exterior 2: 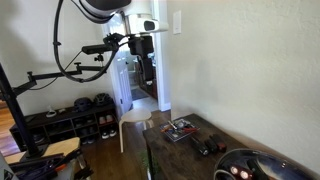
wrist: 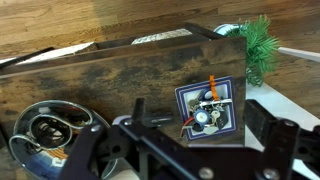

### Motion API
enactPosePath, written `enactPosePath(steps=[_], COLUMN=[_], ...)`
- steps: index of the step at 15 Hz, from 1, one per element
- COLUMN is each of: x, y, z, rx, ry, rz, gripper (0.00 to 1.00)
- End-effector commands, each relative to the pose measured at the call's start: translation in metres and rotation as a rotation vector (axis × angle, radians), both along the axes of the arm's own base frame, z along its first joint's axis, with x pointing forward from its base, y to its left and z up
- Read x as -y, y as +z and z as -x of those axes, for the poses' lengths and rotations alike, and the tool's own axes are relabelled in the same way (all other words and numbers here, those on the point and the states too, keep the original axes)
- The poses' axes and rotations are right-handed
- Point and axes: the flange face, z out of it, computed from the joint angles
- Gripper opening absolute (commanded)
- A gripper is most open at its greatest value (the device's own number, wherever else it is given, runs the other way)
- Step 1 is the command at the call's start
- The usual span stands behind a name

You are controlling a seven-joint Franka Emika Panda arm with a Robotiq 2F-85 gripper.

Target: Pick the big object on the table and put it on the tray

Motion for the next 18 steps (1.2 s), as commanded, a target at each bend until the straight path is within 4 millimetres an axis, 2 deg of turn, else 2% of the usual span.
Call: enactPosePath(steps=[1, 2, 3, 6, 11, 18], x=[0.008, 0.006, 0.003, 0.003, 0.002, 0.022], y=[-0.01, -0.01, -0.01, -0.013, -0.013, -0.051], z=[-0.027, -0.03, -0.019, -0.029, -0.03, -0.057], rx=[-0.011, -0.02, -0.021, -0.028, -0.027, -0.023], ry=[0.02, 0.03, 0.006, 0.012, 0.014, -0.002], rz=[0.017, 0.02, 0.008, 0.009, 0.009, 0.004], gripper=[1.0, 1.0, 1.0, 1.0, 1.0, 1.0])
